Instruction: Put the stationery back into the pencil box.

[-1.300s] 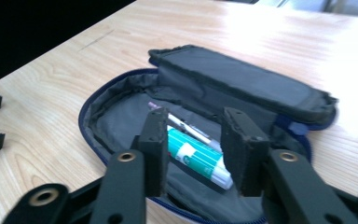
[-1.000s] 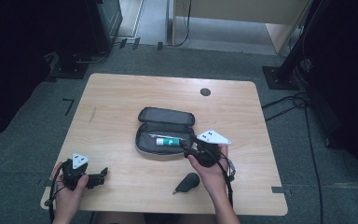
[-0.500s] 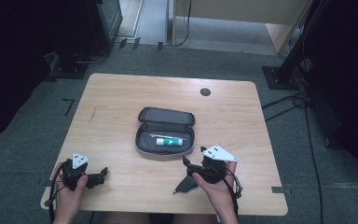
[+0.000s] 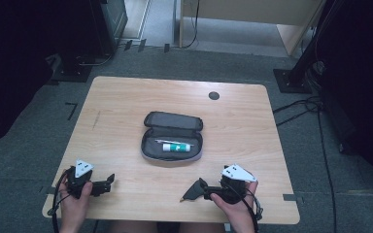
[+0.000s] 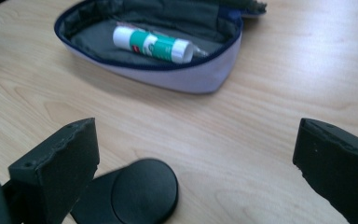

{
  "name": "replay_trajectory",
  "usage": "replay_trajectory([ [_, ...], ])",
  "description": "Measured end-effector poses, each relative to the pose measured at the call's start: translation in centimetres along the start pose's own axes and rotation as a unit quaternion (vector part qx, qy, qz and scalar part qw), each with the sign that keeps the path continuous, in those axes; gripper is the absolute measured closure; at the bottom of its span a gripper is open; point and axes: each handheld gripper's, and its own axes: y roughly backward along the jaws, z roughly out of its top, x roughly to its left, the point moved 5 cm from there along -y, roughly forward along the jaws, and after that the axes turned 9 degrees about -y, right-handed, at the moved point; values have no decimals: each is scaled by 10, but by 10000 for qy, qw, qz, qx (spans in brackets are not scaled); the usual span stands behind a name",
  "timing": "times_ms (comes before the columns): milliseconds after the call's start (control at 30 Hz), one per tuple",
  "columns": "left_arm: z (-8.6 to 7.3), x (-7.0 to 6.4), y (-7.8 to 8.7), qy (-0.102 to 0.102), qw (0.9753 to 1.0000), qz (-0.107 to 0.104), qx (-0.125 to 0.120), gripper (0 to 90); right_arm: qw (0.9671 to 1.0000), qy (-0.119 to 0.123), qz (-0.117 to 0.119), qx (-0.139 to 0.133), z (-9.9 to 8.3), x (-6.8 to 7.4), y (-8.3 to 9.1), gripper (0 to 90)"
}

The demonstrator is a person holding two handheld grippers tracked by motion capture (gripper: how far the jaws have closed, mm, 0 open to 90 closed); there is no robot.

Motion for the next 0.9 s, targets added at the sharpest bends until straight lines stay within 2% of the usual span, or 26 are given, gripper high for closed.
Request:
replay_trajectory([
  [100,11,-22,1,-37,9997,-160,-180,0,10000,-19,-48,17,-9,-4,-3,31],
  [267,25,-59,3,-482,9971,-483,-332,0,9999,-83,-24,53,-22,-10,-5,168],
  [333,28,-67,0,-488,9964,-601,-338,0,9999,-162,2,34,-26,-12,-4,250],
  [433,33,-79,-3,-461,9956,-735,-350,0,9993,-358,-93,-33,-31,-15,-2,288],
  [567,38,-97,-4,-576,9927,-959,-448,0,9990,-431,-116,-76,-32,-19,3,346],
  [667,41,-106,-7,-490,9923,-1059,-426,0,9991,-415,-75,-31,-32,-20,4,386],
  [833,43,-123,-6,-643,9879,-1335,-451,0,9990,-439,-19,0,-35,-21,6,415],
  [900,42,-130,-5,-752,9872,-1333,-443,0,9990,-452,-34,25,-38,-20,6,429],
])
